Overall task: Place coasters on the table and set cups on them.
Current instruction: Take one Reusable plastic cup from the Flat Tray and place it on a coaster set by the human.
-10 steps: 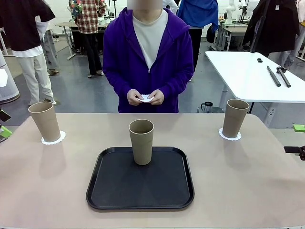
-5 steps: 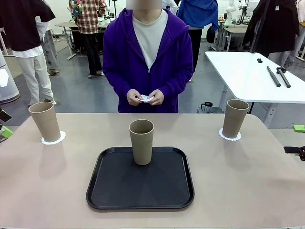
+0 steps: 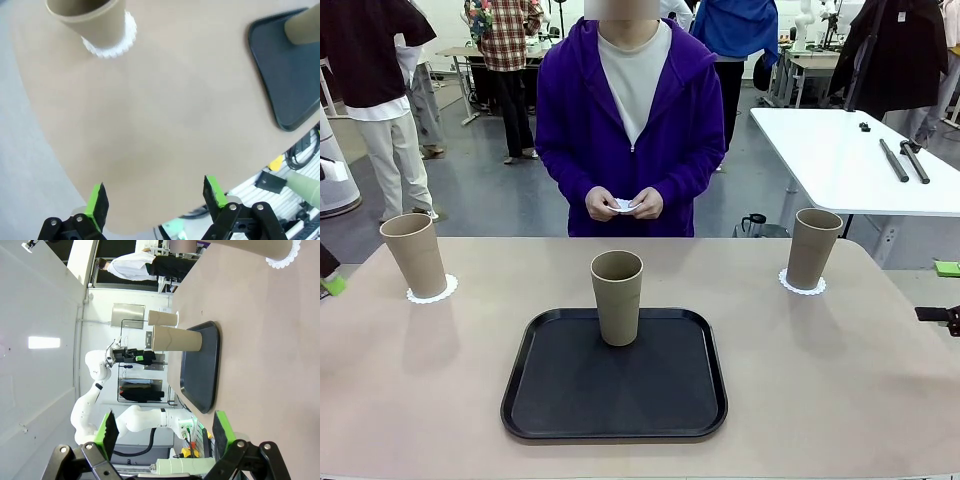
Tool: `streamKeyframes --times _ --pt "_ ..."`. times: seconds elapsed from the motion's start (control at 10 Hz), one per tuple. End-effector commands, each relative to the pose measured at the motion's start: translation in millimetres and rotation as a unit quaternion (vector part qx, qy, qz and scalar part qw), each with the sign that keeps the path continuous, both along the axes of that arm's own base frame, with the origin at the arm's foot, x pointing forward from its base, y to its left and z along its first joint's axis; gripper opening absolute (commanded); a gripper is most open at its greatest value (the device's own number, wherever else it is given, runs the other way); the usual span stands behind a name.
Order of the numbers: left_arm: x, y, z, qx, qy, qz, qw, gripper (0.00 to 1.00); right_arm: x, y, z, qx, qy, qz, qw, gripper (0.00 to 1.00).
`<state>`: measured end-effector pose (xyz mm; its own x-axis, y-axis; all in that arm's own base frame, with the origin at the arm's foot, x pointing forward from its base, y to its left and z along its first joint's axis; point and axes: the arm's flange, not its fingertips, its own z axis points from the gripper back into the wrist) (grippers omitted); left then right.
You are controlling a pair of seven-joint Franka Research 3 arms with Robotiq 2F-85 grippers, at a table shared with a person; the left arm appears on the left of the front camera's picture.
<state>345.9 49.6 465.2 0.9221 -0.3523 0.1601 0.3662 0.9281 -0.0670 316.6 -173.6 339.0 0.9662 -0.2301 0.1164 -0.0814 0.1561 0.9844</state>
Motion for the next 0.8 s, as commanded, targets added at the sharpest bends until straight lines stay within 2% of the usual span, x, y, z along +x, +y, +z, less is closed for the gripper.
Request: streamKeyframes --times 0.0,0.1,0.2,0.3,0.4,0.5,0.6,0.7 --pt "6.4 4.9 2.1 -0.004 -0.030 -0.023 0.999 1.00 0.2 0.8 1.4 0.003 -0.005 0.000 1.000 1.00" --pt "0.0 0.0 0.0 0.000 0.000 0.000 1.000 1.00 0.2 0.8 1.4 0.003 -0.005 0.000 1.000 1.00" --pt "13.7 23.9 -7.8 -0.145 0.023 -0.033 0.989 1.00 0.2 0.8 1.4 0.003 -0.005 0.000 1.000 1.00" --pt "13.6 50.3 -20.0 -0.269 0.044 -0.046 0.961 1.00 0.2 0.8 1.4 0.003 -0.005 0.000 1.000 1.00" --pt "13.6 74.3 -28.5 -0.350 0.068 -0.044 0.933 1.00 0.2 0.8 1.4 0.003 -0.005 0.000 1.000 1.00" --pt "28.7 97.6 -35.1 -0.402 0.110 -0.039 0.908 1.00 0.2 0.8 1.4 0.003 -0.005 0.000 1.000 1.00" --pt "32.5 117.6 -46.8 -0.441 0.126 -0.039 0.888 1.00 0.2 0.8 1.4 0.003 -0.005 0.000 1.000 1.00" --pt "30.0 137.9 -59.8 -0.476 0.121 -0.036 0.870 1.00 0.2 0.8 1.4 0.003 -0.005 0.000 1.000 1.00"
